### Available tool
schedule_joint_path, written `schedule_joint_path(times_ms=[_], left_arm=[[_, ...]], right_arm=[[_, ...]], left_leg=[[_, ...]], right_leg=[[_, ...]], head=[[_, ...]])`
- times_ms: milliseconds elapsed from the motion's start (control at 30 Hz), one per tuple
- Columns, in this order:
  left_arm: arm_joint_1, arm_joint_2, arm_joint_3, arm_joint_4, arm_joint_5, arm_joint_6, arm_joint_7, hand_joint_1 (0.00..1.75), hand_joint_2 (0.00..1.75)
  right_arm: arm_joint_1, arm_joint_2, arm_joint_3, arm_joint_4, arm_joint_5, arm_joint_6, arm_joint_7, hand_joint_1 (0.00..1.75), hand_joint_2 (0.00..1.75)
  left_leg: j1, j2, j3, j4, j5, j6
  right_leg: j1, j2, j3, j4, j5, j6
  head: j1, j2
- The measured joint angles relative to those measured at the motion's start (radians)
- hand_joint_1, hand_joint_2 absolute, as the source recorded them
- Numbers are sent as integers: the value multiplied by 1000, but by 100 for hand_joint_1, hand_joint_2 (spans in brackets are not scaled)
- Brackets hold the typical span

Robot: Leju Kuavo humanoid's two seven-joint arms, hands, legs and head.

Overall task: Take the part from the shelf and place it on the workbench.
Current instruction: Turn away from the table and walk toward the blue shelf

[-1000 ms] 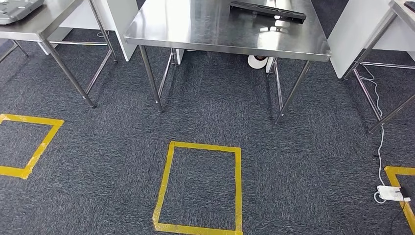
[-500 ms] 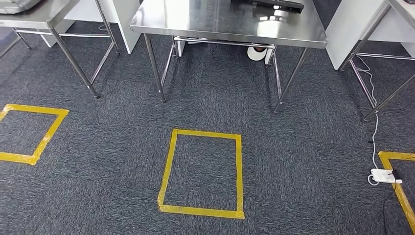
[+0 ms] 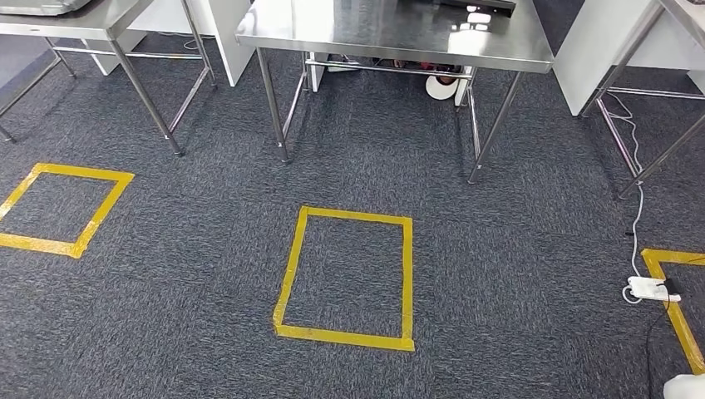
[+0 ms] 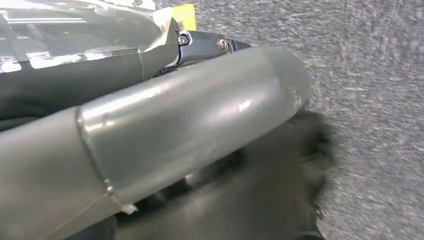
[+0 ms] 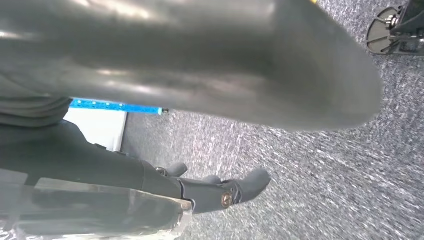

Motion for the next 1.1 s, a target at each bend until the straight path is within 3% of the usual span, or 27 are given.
schedule_joint_path(times_ms=[33,67,133,200,267,300,333,367,400,467,533,600,667,767,800,833,867,933,1000,1033,1100], left_arm=[[-1,1,-4,0,-1,-3,-2,0,0],[-1,1,-8,0,-3,-5,-3,0,0],[3,2,-15,0,-7,-7,-3,0,0],[5,2,-20,1,-9,-9,-2,0,0],[6,3,-23,1,-12,-10,-2,0,0],[8,3,-24,1,-13,-11,-2,0,0],[9,3,-25,1,-14,-12,-2,0,0],[11,3,-25,1,-15,-12,-2,0,0],[12,3,-26,1,-16,-12,-2,0,0],[12,3,-29,1,-18,-12,-2,0,0],[11,2,-32,1,-18,-10,-3,0,0],[11,3,-33,1,-17,-6,-3,0,0],[12,4,-33,1,-15,-3,-4,0,0],[11,5,-33,1,-9,2,-5,0,0],[12,6,-33,1,-7,3,-6,0,0],[13,7,-33,1,-4,4,-7,0,0],[14,7,-33,1,-2,5,-9,0,0],[14,9,-33,1,1,6,-16,0,0],[10,9,-33,1,1,7,-24,0,0],[9,9,-33,1,1,7,-26,0,0],[10,9,-33,1,1,7,-27,0,0]], right_arm=[[0,0,-2,0,0,0,1,0,0],[-1,0,-4,0,-1,0,2,0,0],[-2,0,-8,0,-3,0,5,0,0],[1,0,-14,0,-4,0,8,0,0],[4,1,-17,0,-6,0,11,0,0],[6,0,-19,0,-7,0,13,0,0],[7,0,-20,0,-8,-1,14,0,0],[9,0,-22,1,-9,-1,15,0,0],[9,-1,-23,1,-9,-2,15,0,0],[10,-1,-26,1,-9,-4,14,0,0],[10,-1,-26,1,-9,-6,13,0,0],[9,-1,-26,1,-7,-6,11,0,0],[9,0,-27,1,-5,-6,8,0,0],[11,1,-27,1,0,4,1,0,0],[11,1,-27,1,2,8,0,0,0],[11,0,-27,1,5,10,-1,0,0],[10,0,-27,1,8,12,-1,0,0],[8,0,-27,1,14,12,-3,0,0],[5,0,-27,1,17,12,-5,0,0],[4,0,-27,1,18,12,-5,0,0],[0,0,-27,1,18,12,-5,0,0]], left_leg=[[-3,0,16,-33,-12,8],[-5,-8,12,-44,-13,19],[-4,-23,-3,-52,0,39],[-4,-35,-19,-54,15,54],[-6,-51,-38,-54,29,59],[-8,-60,-47,-53,36,59],[-9,-71,-54,-52,43,57],[-10,-82,-60,-52,49,55],[-10,-94,-63,-51,54,52],[-13,-112,-68,-50,62,44],[-15,-126,-73,-49,69,34],[-14,-139,-79,-47,74,24],[-14,-121,-100,-9,46,16],[-8,-72,-187,180,-61,1],[-4,-67,-209,232,-79,-4],[0,-62,-214,250,-79,-9],[3,-56,-197,226,-60,-12],[9,-21,-120,93,-3,-14],[7,8,-63,-11,29,-6],[4,11,-57,-27,31,0],[-3,-9,-61,-30,35,18]], right_leg=[[2,-9,-5,5,4,6],[4,-19,-7,7,8,13],[1,-11,-22,30,-5,22],[-4,24,-61,115,-59,19],[-7,48,-112,246,-125,15],[-7,53,-124,290,-143,17],[-8,56,-115,295,-146,22],[-8,59,-84,255,-131,29],[-8,71,-34,178,-106,34],[-6,110,51,25,-66,33],[-1,125,73,-26,-56,24],[-6,105,73,-26,-49,15],[-16,82,74,-31,-40,-1],[-14,42,64,-32,-35,-17],[-13,28,61,-31,-35,-18],[-12,15,60,-31,-35,-18],[-12,3,60,-29,-35,-17],[-11,-17,62,-23,-39,-11],[-4,-34,60,-14,-47,1],[0,-41,59,-11,-49,7],[3,-56,61,-10,-50,18]], head=[[1,0],[2,0],[4,0],[7,0],[10,0],[11,0],[12,0],[12,0],[12,0],[12,0],[12,0],[11,0],[9,0],[5,0],[5,0],[5,0],[5,0],[5,0],[7,0],[9,0],[13,0]])
